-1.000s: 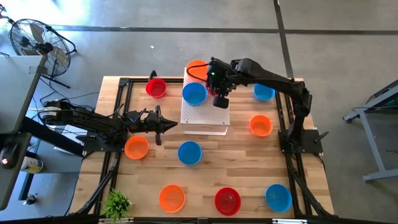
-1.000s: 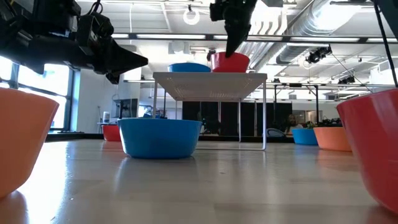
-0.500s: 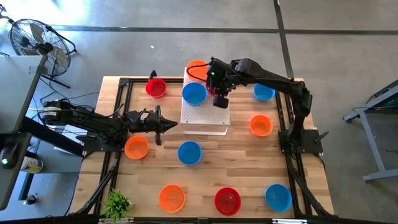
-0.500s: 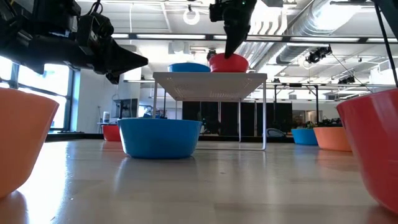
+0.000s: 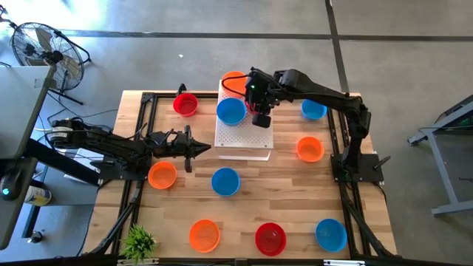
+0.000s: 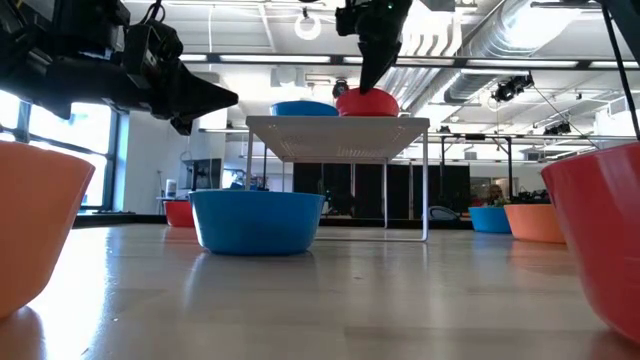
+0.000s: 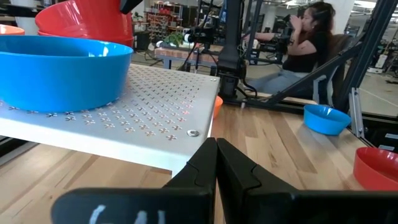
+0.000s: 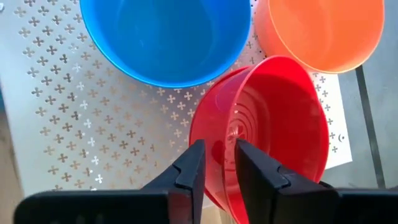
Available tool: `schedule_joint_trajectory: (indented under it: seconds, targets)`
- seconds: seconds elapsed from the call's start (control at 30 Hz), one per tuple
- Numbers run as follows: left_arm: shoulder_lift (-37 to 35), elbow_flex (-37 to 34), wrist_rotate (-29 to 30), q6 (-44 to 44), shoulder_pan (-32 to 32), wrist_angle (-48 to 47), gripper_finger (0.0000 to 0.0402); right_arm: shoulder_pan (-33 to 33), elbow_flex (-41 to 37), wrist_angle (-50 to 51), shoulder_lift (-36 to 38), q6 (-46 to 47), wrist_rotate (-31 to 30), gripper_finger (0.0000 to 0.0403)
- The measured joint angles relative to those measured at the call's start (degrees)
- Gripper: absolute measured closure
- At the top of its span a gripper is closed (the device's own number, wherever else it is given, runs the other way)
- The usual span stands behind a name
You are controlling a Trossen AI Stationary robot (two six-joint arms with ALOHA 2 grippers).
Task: Pick & Place Mini bowls
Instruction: Stack the red bowl on top of the red bowl on the shelf
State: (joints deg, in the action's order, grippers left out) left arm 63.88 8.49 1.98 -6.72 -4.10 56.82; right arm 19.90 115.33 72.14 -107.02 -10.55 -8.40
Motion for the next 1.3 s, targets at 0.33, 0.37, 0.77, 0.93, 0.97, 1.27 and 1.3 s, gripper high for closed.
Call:
schedule_joint_trajectory:
  seconds: [0.33, 0.37, 0.77, 0.93, 0.97, 1.27, 1.3]
  targets:
    - [0.0, 0.0, -0.1, 0.0, 0.0, 0.0, 0.0401, 0.0, 0.0, 0.0, 0.0, 0.1, 0.9, 0.0384]
    - [0.0, 0.0, -0.1, 0.0, 0.0, 0.0, 0.0401, 0.0, 0.0, 0.0, 0.0, 0.0, 0.8, 0.0393]
    - [0.0, 0.0, -0.1, 0.0, 0.0, 0.0, 0.0401, 0.0, 0.0, 0.0, 0.0, -0.4, 1.5, 0.04]
    - [0.0, 0.0, -0.1, 0.0, 0.0, 0.0, 0.0401, 0.0, 0.0, 0.0, 0.0, -0.5, 1.5, 0.037]
    - [0.0, 0.0, -0.1, 0.0, 0.0, 0.0, 0.0401, 0.0, 0.1, 0.0, 0.0, -0.4, 1.5, 0.0362]
    - [0.0, 0.0, -0.1, 0.0, 0.0, 0.0, 0.0401, 0.0, 0.1, -0.4, 0.0, 0.1, 1.1, 0.0313]
    - [0.0, 0.0, -0.1, 0.0, 0.0, 0.0, 0.0401, 0.0, 0.1, -0.4, 0.0, 0.1, 1.5, 0.0314]
